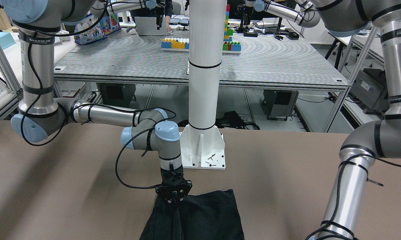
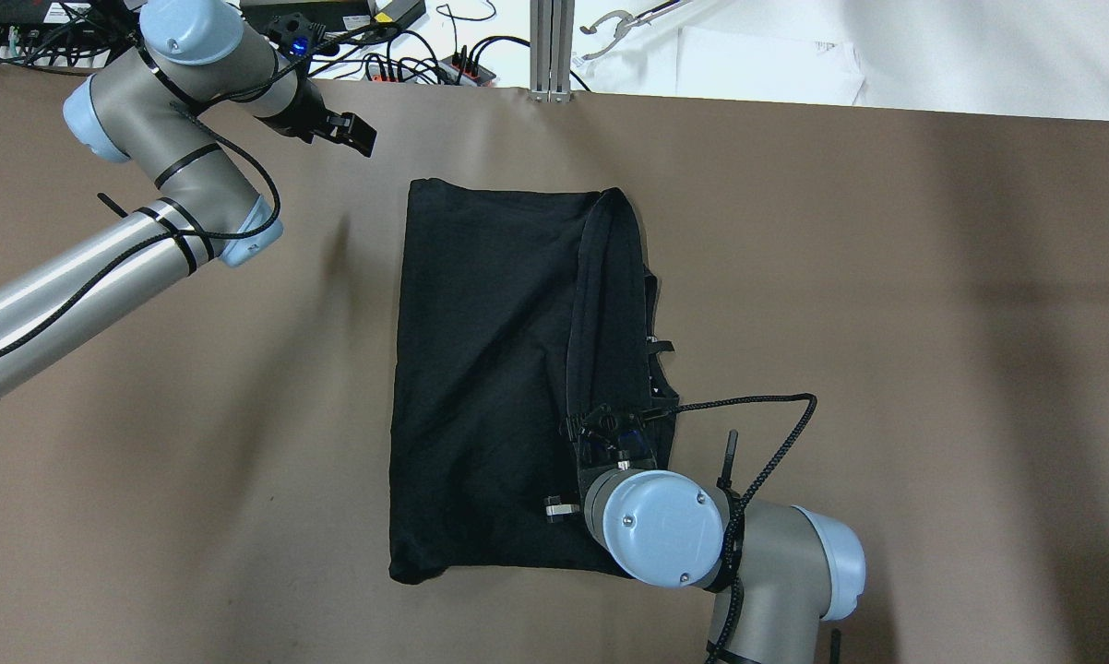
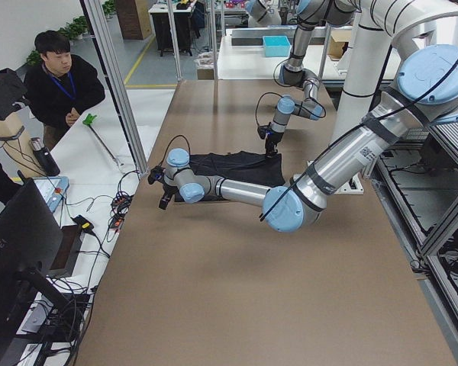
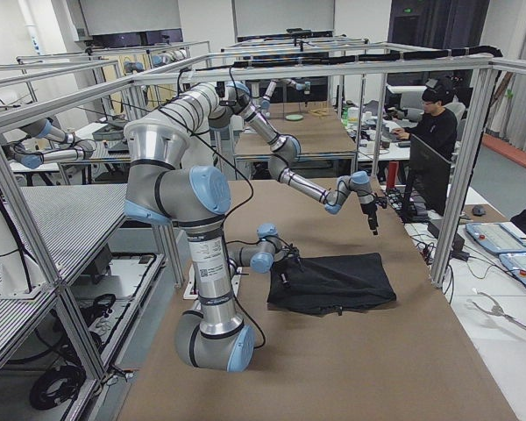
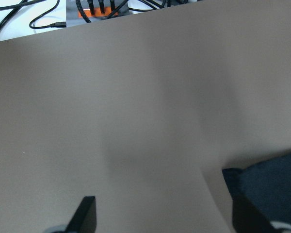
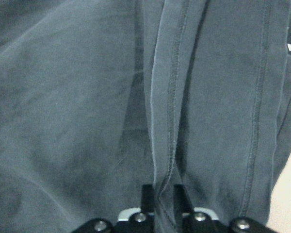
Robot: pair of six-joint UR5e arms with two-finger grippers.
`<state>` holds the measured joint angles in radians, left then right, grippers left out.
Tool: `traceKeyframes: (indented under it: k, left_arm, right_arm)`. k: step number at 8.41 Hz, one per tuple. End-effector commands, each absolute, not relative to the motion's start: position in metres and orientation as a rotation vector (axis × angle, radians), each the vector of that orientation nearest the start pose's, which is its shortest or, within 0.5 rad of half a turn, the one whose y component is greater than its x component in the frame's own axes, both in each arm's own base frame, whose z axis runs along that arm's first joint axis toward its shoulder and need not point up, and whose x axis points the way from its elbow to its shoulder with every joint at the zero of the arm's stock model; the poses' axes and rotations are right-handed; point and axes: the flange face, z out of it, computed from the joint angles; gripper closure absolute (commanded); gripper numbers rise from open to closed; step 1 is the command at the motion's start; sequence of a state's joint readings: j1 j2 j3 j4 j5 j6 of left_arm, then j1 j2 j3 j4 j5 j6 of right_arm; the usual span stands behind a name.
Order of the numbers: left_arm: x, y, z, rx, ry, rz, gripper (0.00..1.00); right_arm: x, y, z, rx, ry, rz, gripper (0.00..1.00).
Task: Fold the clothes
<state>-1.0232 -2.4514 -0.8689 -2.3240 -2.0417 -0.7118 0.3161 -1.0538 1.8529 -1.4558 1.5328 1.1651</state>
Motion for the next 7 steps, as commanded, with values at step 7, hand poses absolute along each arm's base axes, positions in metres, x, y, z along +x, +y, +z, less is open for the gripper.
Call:
traceKeyframes:
  k: [7]
  left_arm:
    - [0.364,-0.766,0.337,0.48,0.889,0.068,0.0]
  right_arm:
    - [-0.488,-0.308,0.31,0.331,-0.774,-0.062,1.0]
